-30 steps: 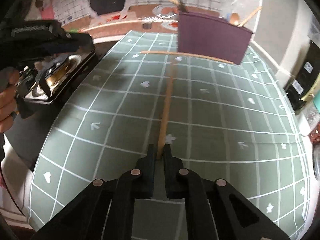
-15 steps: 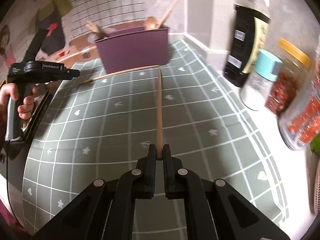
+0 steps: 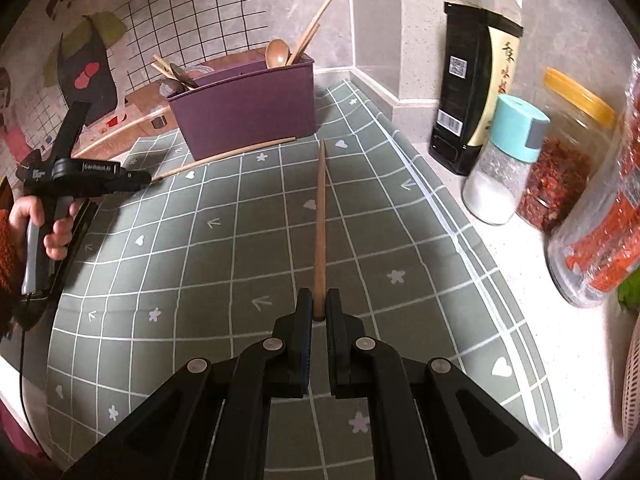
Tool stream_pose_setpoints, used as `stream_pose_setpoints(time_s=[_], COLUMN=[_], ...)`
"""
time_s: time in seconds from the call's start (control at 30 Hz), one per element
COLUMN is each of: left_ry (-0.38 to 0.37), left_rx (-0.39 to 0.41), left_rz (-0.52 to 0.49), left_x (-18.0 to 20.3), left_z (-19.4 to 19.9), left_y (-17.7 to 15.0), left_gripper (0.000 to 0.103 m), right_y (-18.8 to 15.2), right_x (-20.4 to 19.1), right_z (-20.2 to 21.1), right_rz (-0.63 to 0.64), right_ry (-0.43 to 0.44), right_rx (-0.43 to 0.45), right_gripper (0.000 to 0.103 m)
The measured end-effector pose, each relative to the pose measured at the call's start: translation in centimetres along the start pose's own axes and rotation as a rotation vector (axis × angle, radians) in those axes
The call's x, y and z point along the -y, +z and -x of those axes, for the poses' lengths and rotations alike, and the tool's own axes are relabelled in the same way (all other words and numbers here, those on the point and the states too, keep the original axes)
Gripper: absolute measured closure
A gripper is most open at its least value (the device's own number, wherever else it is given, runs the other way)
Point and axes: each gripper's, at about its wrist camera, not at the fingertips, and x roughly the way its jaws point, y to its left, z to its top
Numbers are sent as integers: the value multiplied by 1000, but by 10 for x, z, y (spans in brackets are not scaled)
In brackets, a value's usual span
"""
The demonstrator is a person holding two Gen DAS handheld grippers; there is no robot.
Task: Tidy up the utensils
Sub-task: 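Grasp another wooden chopstick with the left gripper while the right holds its chopstick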
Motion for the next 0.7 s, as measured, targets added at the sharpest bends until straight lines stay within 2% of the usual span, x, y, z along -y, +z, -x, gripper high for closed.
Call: stream_pose_setpoints(time_s=[0.1, 0.17, 0.27, 0.4, 0.5, 0.6, 0.7], left_ry=[-6, 22, 92, 93, 59, 10, -39], left_rx=[-13, -8, 64, 65, 56, 44, 5], left_rz=[-80, -120, -144, -4, 97, 135, 120], left_x=[17, 25, 25, -2, -22, -28, -22], left_z=[1, 1, 8, -1, -7, -6, -4], left_y=[-7, -9, -2, 19, 25, 23, 16], left_gripper=[68, 68, 68, 68, 69, 69, 68], right_y=[3, 4, 4, 3, 2, 0, -1], right_x=[-4, -6, -10, -11, -7, -4, 0], right_z=[-4, -5, -7, -8, -7, -6, -6], right_rz=[15, 19, 25, 34, 23, 13, 3], right_ry=[11, 22, 36, 40, 40, 42, 48], right_rx=[-2, -3, -4, -10, -14, -15, -15], right_gripper=[97, 97, 97, 97, 97, 97, 97])
